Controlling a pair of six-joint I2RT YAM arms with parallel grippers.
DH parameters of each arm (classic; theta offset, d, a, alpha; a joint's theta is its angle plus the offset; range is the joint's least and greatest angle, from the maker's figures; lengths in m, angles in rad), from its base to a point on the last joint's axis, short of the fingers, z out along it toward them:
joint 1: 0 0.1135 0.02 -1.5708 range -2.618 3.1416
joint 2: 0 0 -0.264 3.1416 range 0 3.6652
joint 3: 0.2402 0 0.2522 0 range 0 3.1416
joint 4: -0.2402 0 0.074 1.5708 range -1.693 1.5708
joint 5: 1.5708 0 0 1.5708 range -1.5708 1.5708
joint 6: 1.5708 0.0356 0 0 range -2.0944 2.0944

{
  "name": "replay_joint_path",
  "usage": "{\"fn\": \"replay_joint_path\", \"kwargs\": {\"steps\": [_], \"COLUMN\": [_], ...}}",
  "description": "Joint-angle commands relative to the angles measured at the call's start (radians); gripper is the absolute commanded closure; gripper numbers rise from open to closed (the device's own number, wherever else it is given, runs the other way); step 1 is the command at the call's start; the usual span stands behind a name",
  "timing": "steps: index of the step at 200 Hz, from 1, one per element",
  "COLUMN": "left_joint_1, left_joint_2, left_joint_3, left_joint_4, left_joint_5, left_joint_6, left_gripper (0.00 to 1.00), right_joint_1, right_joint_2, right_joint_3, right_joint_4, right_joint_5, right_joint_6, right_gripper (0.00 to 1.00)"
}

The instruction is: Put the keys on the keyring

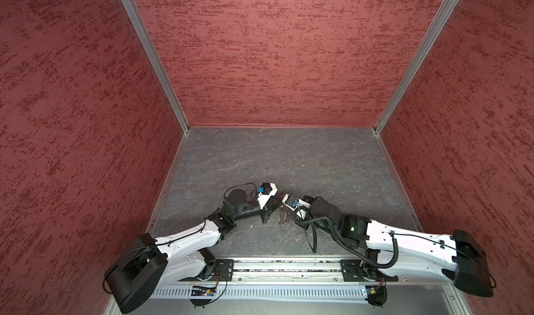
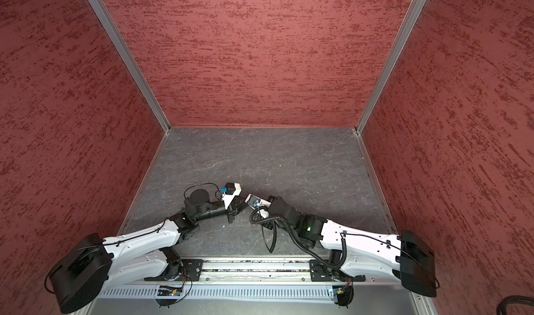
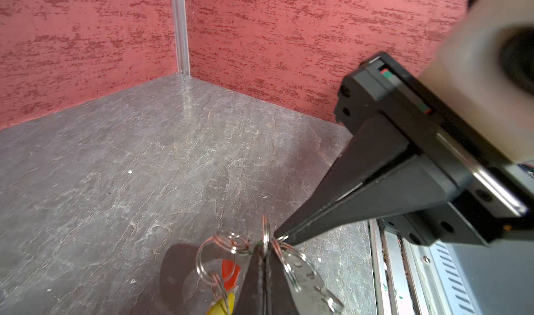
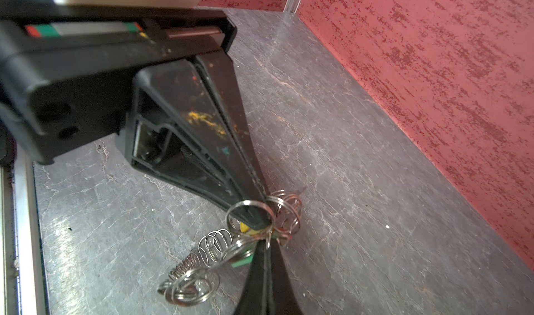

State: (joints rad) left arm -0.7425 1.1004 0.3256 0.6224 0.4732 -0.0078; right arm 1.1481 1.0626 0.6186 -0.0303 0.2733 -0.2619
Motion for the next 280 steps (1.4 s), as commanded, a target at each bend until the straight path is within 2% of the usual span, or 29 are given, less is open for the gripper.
{"fn": "replay_joint_path", "kwargs": {"steps": [1, 52, 84, 113, 136, 156, 184, 220, 280], "left_joint_1": [-0.013, -0.008, 0.001, 0.003, 0.008, 0.018, 0.025, 0.03, 0.031], "left_joint_2": [-0.001, -0.011, -0.033, -0.039, -0.048, -0.05, -0.053, -0.054, -0.058], "left_joint_3": [-0.002, -0.023, -0.029, -0.047, -0.059, -0.085, -0.094, -0.097, -0.095], "left_joint_4": [0.186, 0.233, 0.231, 0.28, 0.307, 0.374, 0.4, 0.405, 0.398], "left_joint_5": [-0.062, -0.004, 0.043, 0.116, 0.217, 0.283, 0.332, 0.381, 0.424], "left_joint_6": [-0.05, -0.005, 0.032, 0.068, 0.111, 0.111, 0.115, 0.125, 0.126], "left_gripper": [1.0, 1.0, 1.0, 1.0, 1.0, 1.0, 1.0, 1.0, 1.0], "right_joint_1": [0.014, 0.014, 0.012, -0.004, -0.024, -0.049, -0.091, -0.129, -0.134], "right_joint_2": [-0.009, -0.14, -0.225, -0.273, -0.279, -0.289, -0.293, -0.28, -0.239], "right_joint_3": [0.011, -0.014, -0.016, -0.002, 0.018, 0.023, 0.037, 0.062, 0.064], "right_joint_4": [0.037, -0.029, -0.051, -0.048, -0.071, -0.099, -0.159, -0.184, -0.152], "right_joint_5": [-0.02, -0.001, 0.092, 0.086, 0.018, -0.086, -0.3, -0.491, -0.611], "right_joint_6": [-0.002, 0.051, 0.1, 0.128, 0.141, 0.147, 0.155, 0.156, 0.116], "right_gripper": [1.0, 0.73, 0.69, 0.69, 0.71, 0.71, 0.74, 0.8, 0.86]}}
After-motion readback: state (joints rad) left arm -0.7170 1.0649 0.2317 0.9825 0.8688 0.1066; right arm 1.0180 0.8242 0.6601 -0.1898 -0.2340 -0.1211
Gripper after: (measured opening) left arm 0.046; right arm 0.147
